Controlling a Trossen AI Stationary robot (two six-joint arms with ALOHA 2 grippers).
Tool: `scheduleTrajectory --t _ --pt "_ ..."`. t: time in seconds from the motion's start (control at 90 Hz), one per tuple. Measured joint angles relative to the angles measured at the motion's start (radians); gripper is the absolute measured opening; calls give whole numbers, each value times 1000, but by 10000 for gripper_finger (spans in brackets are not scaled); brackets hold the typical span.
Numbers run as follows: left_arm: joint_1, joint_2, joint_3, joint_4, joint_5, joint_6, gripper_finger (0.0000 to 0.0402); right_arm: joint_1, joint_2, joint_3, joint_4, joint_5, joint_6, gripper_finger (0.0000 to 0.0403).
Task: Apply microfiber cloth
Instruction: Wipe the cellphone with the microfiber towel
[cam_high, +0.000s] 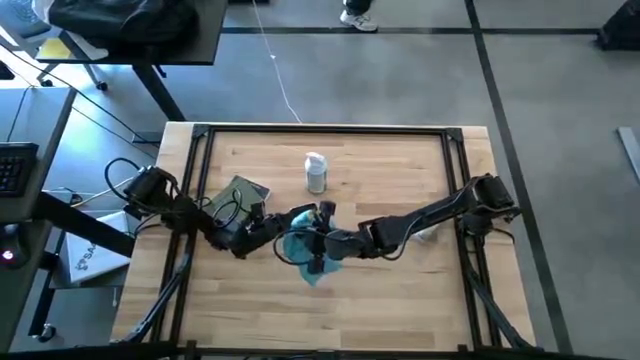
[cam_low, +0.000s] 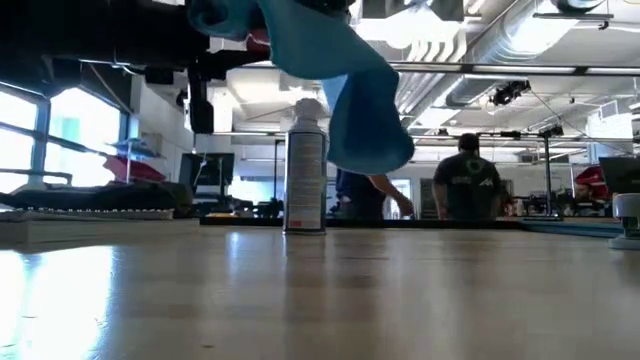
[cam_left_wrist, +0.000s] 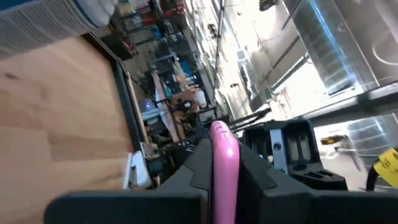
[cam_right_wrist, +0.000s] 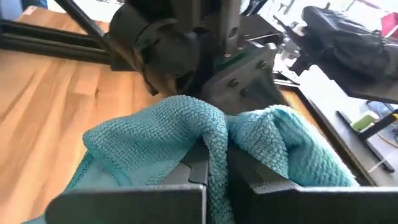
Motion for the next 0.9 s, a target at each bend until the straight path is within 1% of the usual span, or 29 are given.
scheduleTrajectory --t 0.144,0.311,0.367,0.478,0.522,0.589,0.678,0.822,0.9 --pt "5 -12 -7 3 -6 -14 12 45 2 -1 -30 -39 0 0" --pt "8 -62 -27 6 -9 -5 12 104 2 -3 -52 -64 11 0" --pt "8 -84 -30 24 -12 -3 12 121 -4 -6 -69 -93 13 0" --pt "-2 -122 -46 21 -8 2 12 150 -42 -10 -114 -106 11 0" --pt "-7 -131 -49 17 -8 14 12 157 -76 -9 -135 -84 7 0" --pt "-20 -145 -54 24 -14 44 12 164 -121 -3 -162 -21 2 0" --pt "-37 -138 -55 19 -17 84 12 167 -153 -7 -203 51 -40 0" --pt "-59 -137 -53 19 -15 125 12 151 -199 -4 -156 140 -153 0" --pt "-67 -135 -51 14 14 140 12 122 -198 -2 -131 205 -186 0"
